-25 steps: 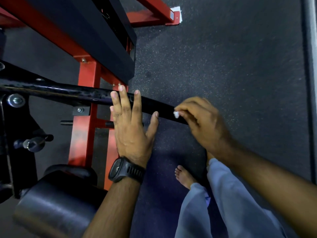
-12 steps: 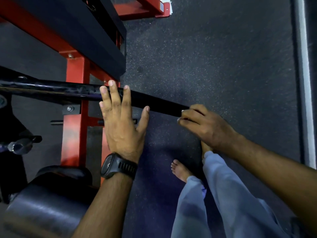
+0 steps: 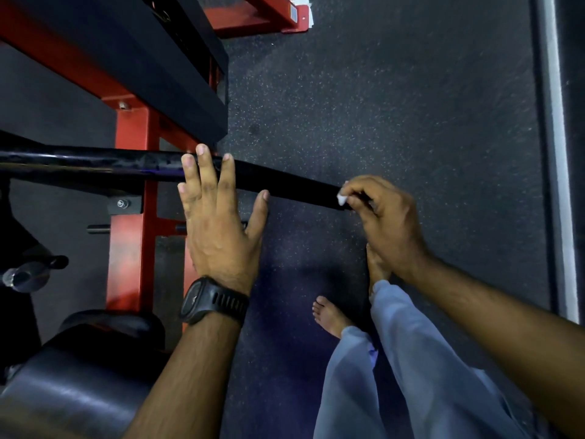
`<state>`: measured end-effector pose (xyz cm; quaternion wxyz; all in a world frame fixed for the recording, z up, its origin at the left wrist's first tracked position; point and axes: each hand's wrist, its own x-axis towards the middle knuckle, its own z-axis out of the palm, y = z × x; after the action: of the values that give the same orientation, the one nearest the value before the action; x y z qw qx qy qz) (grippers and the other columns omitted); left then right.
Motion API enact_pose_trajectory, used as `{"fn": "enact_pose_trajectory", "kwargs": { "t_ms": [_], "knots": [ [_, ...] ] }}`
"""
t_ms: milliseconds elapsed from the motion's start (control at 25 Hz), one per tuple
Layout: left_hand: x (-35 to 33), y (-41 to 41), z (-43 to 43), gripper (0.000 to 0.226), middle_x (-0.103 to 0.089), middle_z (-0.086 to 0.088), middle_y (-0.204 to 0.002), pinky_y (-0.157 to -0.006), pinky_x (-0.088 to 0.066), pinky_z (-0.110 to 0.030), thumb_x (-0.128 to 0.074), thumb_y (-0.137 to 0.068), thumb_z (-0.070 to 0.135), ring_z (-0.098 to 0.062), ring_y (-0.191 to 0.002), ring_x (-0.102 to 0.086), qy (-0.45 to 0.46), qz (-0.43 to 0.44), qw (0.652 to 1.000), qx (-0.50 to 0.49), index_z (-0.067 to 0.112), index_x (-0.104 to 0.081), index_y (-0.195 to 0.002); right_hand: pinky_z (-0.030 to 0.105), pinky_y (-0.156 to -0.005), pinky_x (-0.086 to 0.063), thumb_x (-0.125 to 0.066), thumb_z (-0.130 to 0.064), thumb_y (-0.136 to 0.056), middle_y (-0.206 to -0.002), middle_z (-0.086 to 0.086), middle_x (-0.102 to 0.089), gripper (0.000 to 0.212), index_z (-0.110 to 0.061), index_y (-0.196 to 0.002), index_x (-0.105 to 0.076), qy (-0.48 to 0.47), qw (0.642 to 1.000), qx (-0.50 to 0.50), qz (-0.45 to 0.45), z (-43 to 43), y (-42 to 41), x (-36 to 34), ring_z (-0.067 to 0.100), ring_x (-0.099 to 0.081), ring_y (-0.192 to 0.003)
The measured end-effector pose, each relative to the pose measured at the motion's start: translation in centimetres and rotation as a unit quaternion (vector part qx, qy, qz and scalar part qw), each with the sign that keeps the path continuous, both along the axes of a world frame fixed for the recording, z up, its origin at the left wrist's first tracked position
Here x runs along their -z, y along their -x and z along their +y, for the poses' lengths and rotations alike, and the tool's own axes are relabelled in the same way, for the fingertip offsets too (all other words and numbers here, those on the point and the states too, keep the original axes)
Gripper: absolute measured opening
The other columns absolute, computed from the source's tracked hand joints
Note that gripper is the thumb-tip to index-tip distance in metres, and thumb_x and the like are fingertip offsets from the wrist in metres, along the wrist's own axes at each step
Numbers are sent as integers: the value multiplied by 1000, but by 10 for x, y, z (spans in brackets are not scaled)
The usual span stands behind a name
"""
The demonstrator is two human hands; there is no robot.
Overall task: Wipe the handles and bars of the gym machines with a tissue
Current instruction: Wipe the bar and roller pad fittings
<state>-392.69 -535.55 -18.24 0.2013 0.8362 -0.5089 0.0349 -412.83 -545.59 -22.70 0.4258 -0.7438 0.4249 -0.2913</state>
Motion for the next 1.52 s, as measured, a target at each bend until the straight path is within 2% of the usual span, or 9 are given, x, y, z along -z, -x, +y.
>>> {"fn": "enact_pose_trajectory", "kwargs": {
  "t_ms": [240,520,760,880,1040,1160,1320,1400,1520],
  "knots": [
    [4,-4,3,63,-18,-18,-161,-121,0,-33,-58,-96,38,-30,-149,-4,0,26,1000,-2,7,-40,-148,5,-68,-39,-63,-8,-94,-84,-15,-68,12,-15,-96,-72,-99,994,-3,35,-5,-32,-3,-8,-59,-75],
    [11,-1,12,64,-18,-18,-161,-122,0,-33,-61,-95,36,-32,-150,-4,3,45,999,2,7,-39,-148,18,-75,-51,-67,-21,-94,-86,-10,-72,6,-20,-91,-72,-198,963,-178,37,-32,-70,-22,-1,-65,-79],
    [6,0,19,63,-20,-18,-160,-122,-3,-35,-63,-94,36,-28,-150,-5,14,55,998,3,7,-42,-146,13,-49,-44,-68,-18,-94,-57,-15,-67,13,-20,-83,-73,-301,911,-212,188,-51,-36,1,-6,-59,-50],
    [6,0,23,63,-21,-18,-159,-122,-6,-38,-65,-94,34,-26,-151,-4,10,45,999,6,8,-41,-146,20,-40,-43,-61,-11,-98,-59,-6,-67,17,-14,-86,-73,-404,884,-184,144,-46,-40,-1,5,-59,-48],
    [7,2,18,63,-21,-21,-159,-121,-10,-43,-64,-94,35,-33,-149,-6,4,46,999,0,6,-41,-146,23,-65,-51,-64,-15,-96,-79,-4,-70,10,-18,-90,-73,-434,875,-205,65,-52,-60,-11,7,-62,-72],
    [5,0,14,63,-20,-20,-159,-122,-6,-38,-61,-96,37,-33,-149,-7,5,40,999,0,6,-41,-146,25,-67,-51,-64,-16,-96,-78,-6,-72,10,-15,-94,-74,-437,856,-237,139,-65,-57,-19,7,-65,-73],
    [4,9,11,61,-20,-23,-159,-123,-11,-40,-61,-97,31,-36,-149,-7,18,49,999,-8,4,-39,-147,26,-78,-57,-65,-17,-95,-89,-3,-75,10,-18,-94,-74,-432,865,-245,68,-61,-83,-34,8,-69,-83],
    [3,8,12,60,-21,-23,-158,-123,-8,-36,-59,-98,32,-36,-149,-7,16,40,999,-2,3,-39,-147,18,-69,-52,-62,-17,-98,-79,-12,-73,12,-20,-92,-72,-415,873,-249,61,-57,-94,-42,-2,-66,-75],
    [0,3,10,59,-24,-22,-158,-122,-3,-32,-56,-99,36,-35,-148,-9,23,33,999,14,4,-41,-146,11,-66,-45,-58,-18,-100,-74,-21,-69,13,-19,-95,-69,-313,932,-168,70,-41,-69,-40,-11,-62,-72]
  ]
}}
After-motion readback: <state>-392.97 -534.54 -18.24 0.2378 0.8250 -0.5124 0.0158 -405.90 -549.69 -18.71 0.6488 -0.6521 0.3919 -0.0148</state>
